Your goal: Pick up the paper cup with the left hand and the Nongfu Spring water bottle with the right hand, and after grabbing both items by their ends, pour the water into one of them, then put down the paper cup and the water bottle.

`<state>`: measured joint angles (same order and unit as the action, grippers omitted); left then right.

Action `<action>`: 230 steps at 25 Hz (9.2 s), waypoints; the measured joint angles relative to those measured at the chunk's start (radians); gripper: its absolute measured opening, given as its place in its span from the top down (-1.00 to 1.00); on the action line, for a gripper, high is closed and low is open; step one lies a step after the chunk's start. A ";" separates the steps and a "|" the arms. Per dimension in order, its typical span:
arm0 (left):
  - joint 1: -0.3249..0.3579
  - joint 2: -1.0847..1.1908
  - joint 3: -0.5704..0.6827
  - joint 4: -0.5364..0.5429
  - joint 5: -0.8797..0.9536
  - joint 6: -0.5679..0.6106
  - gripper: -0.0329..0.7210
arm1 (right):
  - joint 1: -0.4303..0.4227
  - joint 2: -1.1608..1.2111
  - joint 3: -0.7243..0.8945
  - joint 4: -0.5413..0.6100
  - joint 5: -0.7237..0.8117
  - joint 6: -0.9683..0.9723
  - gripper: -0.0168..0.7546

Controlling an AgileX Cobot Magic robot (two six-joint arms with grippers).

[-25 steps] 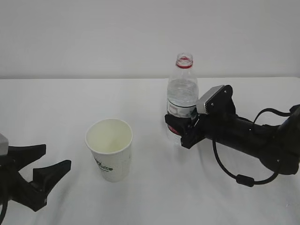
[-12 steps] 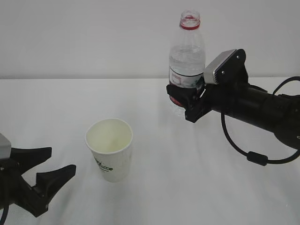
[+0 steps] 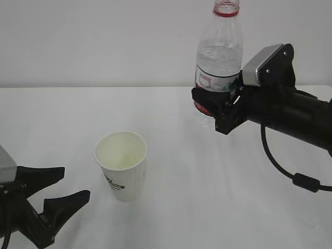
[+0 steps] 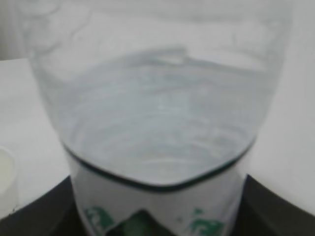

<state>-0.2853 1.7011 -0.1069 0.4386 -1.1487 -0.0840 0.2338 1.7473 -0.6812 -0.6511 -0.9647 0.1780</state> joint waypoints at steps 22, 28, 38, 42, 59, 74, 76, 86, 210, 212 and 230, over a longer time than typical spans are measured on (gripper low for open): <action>0.000 0.081 -0.038 0.121 0.000 -0.011 -0.70 | 0.000 -0.206 0.137 0.005 0.092 0.008 -0.27; 0.000 0.158 -0.088 0.128 0.000 -0.011 -0.90 | 0.000 -0.218 0.137 0.005 0.101 0.008 -0.26; 0.000 0.184 -0.158 0.128 -0.004 -0.011 -0.92 | 0.000 -0.220 0.137 0.005 0.117 0.008 -0.26; 0.000 0.217 -0.191 0.128 -0.004 -0.011 -0.92 | 0.000 -0.220 0.137 0.005 0.117 0.008 -0.26; 0.000 0.269 -0.281 0.169 -0.004 -0.069 -0.92 | 0.000 -0.220 0.137 0.005 0.117 0.008 -0.26; 0.000 0.272 -0.328 0.239 -0.004 -0.081 -0.92 | 0.000 -0.220 0.137 0.008 0.117 0.008 -0.26; 0.000 0.272 -0.345 0.243 -0.004 -0.081 -0.92 | 0.000 -0.220 0.137 0.008 0.117 0.008 -0.26; 0.000 0.297 -0.364 0.274 -0.004 -0.094 -0.92 | 0.000 -0.220 0.137 0.010 0.117 0.008 -0.26; -0.192 -0.195 -0.372 0.619 0.269 -0.444 -0.59 | 0.000 -0.351 0.138 -0.176 0.234 0.077 -0.26; -0.212 -0.195 -0.372 0.619 0.271 -0.444 -0.59 | 0.000 -0.388 0.140 -0.201 0.258 0.086 -0.26; -0.266 -0.241 -0.372 0.623 0.279 -0.482 -0.59 | 0.000 -0.553 0.144 -0.343 0.361 0.134 -0.26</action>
<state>-0.5515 1.4600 -0.4793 1.0621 -0.8698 -0.5659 0.2338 1.1941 -0.5368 -0.9946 -0.6036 0.3120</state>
